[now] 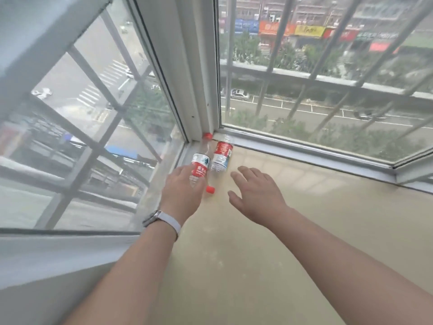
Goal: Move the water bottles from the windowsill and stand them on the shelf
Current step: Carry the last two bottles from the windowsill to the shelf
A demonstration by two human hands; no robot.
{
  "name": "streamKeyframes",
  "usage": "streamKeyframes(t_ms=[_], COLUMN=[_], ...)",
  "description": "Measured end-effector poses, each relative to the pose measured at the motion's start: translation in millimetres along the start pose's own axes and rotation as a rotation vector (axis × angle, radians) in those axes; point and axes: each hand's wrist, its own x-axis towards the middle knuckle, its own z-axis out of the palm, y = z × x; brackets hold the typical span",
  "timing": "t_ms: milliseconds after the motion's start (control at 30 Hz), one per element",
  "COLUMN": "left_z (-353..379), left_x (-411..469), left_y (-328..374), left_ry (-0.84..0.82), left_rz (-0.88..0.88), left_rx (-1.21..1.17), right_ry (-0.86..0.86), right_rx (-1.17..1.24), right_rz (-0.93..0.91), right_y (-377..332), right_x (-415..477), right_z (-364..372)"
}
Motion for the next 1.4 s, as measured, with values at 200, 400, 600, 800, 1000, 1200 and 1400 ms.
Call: streamKeyframes(t_ms=[200, 400, 600, 800, 1000, 1200, 1400], left_z=[56.2, 95.8, 112.6, 125.0, 126.1, 124.9, 109.7], left_x=[55.5, 96.3, 128.0, 131.9, 133.9, 123.5, 100.1], left_y=[-30.8, -49.2, -54.7, -61.1, -62.8, -56.6, -33.2], left_ry=[-0.013, 0.004, 0.020, -0.045, -0.092, -0.089, -0.051], left_rz=[-0.184, -0.328, -0.455, -0.537, -0.583, -0.563, -0.474], left_rx=[-0.193, -0.275, -0.387, -0.470, -0.491, -0.510, -0.625], right_ry=[-0.080, -0.042, -0.044, -0.024, -0.132, -0.083, -0.038], right_rx=[0.255, 0.592, 0.804, 0.951, 0.909, 0.994, 1.118], right_rz=[0.157, 0.452, 0.660, 0.776, 0.740, 0.700, 0.668], right_y=[5.9, 8.8, 19.7, 19.7, 23.1, 29.4, 36.4], right_x=[69.6, 116.5, 151.9, 179.9, 178.2, 149.7, 109.9], right_z=[63.7, 105.1, 133.8, 152.0, 147.2, 139.2, 109.9])
